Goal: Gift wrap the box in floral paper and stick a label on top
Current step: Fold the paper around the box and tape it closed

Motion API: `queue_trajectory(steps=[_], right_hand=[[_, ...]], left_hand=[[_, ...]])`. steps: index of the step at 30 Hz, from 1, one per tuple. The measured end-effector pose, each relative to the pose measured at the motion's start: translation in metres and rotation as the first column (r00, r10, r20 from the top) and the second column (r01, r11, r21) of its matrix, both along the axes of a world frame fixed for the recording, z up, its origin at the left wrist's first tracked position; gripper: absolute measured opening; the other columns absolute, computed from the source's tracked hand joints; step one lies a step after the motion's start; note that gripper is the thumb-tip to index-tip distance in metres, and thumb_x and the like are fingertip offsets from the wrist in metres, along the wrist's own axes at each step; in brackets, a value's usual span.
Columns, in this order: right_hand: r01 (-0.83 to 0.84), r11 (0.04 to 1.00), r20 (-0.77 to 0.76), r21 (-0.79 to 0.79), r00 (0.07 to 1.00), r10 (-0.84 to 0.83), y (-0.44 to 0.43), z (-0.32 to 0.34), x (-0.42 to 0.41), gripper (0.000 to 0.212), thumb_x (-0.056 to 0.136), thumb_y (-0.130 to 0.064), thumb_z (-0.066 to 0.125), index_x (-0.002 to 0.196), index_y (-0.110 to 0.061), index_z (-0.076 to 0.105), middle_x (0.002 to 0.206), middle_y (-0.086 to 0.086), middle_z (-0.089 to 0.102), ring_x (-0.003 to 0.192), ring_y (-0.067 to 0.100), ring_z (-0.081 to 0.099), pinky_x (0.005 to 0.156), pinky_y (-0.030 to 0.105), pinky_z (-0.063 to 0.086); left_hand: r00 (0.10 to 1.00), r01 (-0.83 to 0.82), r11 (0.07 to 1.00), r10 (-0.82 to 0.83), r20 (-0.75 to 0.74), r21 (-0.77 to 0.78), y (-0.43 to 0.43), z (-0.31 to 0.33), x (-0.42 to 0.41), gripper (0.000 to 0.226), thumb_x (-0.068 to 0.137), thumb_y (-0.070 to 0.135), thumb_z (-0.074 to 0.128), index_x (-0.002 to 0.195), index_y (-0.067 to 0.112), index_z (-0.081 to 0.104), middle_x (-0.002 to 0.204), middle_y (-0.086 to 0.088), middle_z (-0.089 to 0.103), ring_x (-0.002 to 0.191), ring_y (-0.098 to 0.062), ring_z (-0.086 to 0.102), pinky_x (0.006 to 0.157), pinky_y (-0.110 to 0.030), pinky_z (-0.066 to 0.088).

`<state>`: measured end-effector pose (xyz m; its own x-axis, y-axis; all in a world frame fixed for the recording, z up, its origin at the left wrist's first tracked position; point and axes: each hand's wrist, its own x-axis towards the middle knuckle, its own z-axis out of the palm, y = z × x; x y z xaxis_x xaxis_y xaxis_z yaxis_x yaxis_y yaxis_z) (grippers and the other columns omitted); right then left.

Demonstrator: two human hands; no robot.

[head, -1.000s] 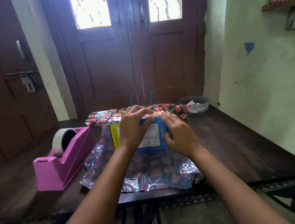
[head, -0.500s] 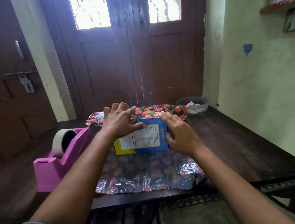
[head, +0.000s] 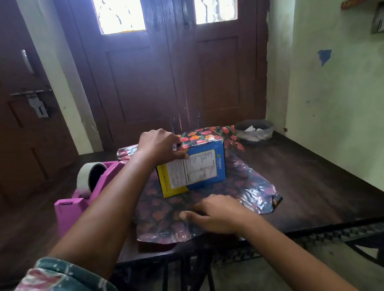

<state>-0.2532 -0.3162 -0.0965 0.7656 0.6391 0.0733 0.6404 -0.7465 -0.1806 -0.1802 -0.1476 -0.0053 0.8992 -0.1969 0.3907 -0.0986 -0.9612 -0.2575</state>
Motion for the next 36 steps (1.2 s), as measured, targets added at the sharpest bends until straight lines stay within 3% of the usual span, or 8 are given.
queue_trajectory(steps=[9,14,19,22,25,29,33,36], right_hand=[[0.134,0.986,0.063,-0.104,0.990,-0.128,-0.016,0.016,0.001,0.058,0.092,-0.061,0.029,0.085,-0.013,0.060,0.087,0.006,0.059,0.085,0.025,0.056,0.058,0.031,0.029],[0.080,0.992,0.036,-0.097,0.996,-0.077,-0.020,0.006,-0.002,0.058,0.087,-0.067,0.035,0.114,-0.020,0.057,0.107,0.001,0.053,0.105,0.020,0.053,0.068,0.031,0.034],[0.173,0.971,0.065,-0.164,0.984,-0.164,-0.023,0.009,0.009,0.057,0.084,-0.069,0.039,0.108,-0.024,0.064,0.109,-0.001,0.060,0.102,0.018,0.056,0.067,0.030,0.036],[0.284,0.930,0.123,-0.235,0.958,-0.261,-0.019,0.012,0.023,0.054,0.087,-0.065,0.040,0.092,-0.015,0.058,0.106,0.004,0.063,0.100,0.022,0.057,0.069,0.030,0.037],[0.408,0.868,0.220,-0.282,0.908,-0.356,-0.023,0.018,0.036,0.045,0.091,-0.053,0.043,0.111,-0.017,0.060,0.118,0.005,0.060,0.111,0.024,0.054,0.087,0.035,0.041],[0.524,0.840,0.105,-0.143,0.852,-0.513,-0.034,0.032,0.062,0.040,0.095,-0.047,0.035,0.098,-0.017,0.061,0.121,0.008,0.059,0.112,0.026,0.054,0.090,0.036,0.043],[0.611,0.642,-0.566,0.463,0.761,-0.316,-0.029,0.057,0.071,0.064,0.093,-0.060,0.029,0.123,-0.008,0.052,0.121,0.016,0.058,0.102,0.030,0.055,0.084,0.037,0.042],[0.667,0.606,-0.803,0.434,0.592,-0.077,-0.013,0.063,0.064,0.073,0.088,-0.067,0.031,0.128,-0.008,0.044,0.113,0.016,0.053,0.107,0.033,0.052,0.086,0.042,0.044]], left_hand=[[0.998,-0.062,0.988,0.064,-0.008,0.140,-0.022,0.010,-0.004,0.057,0.081,0.067,0.050,0.098,0.017,0.068,0.094,-0.002,0.068,0.084,-0.020,0.062,0.063,-0.028,0.042],[0.971,-0.112,0.928,0.027,-0.237,-0.355,0.007,0.020,0.005,0.064,0.080,0.075,0.037,0.092,0.023,0.071,0.094,0.000,0.067,0.094,-0.018,0.058,0.073,-0.031,0.048],[0.879,-0.174,0.868,-0.076,-0.471,-0.465,0.048,0.012,0.007,0.049,0.087,0.062,0.045,0.128,0.038,0.053,0.130,0.005,0.057,0.116,-0.019,0.052,0.099,-0.031,0.041],[0.922,-0.085,0.917,-0.075,-0.379,-0.389,0.048,0.011,0.010,0.044,0.084,0.063,0.048,0.116,0.037,0.062,0.118,0.007,0.064,0.105,-0.015,0.057,0.093,-0.031,0.046],[0.941,-0.076,0.977,0.005,-0.338,-0.198,0.040,0.022,0.004,0.043,0.085,0.065,0.044,0.083,0.026,0.065,0.091,0.002,0.064,0.091,-0.018,0.054,0.085,-0.034,0.049],[0.922,-0.097,0.960,-0.014,-0.388,-0.264,0.036,0.035,-0.014,0.045,0.088,0.057,0.048,0.086,0.016,0.067,0.086,-0.004,0.067,0.079,-0.018,0.061,0.075,-0.028,0.047],[0.912,-0.234,0.666,-0.102,-0.398,-0.708,0.062,0.012,-0.022,0.044,0.089,0.051,0.051,0.092,0.010,0.065,0.074,-0.006,0.067,0.062,-0.016,0.061,0.070,-0.032,0.053],[0.794,-0.465,0.307,-0.269,-0.545,-0.830,0.063,-0.011,-0.040,0.046,0.085,0.060,0.041,0.080,0.016,0.052,0.050,-0.008,0.052,0.032,-0.006,0.043,0.040,-0.016,0.041]])
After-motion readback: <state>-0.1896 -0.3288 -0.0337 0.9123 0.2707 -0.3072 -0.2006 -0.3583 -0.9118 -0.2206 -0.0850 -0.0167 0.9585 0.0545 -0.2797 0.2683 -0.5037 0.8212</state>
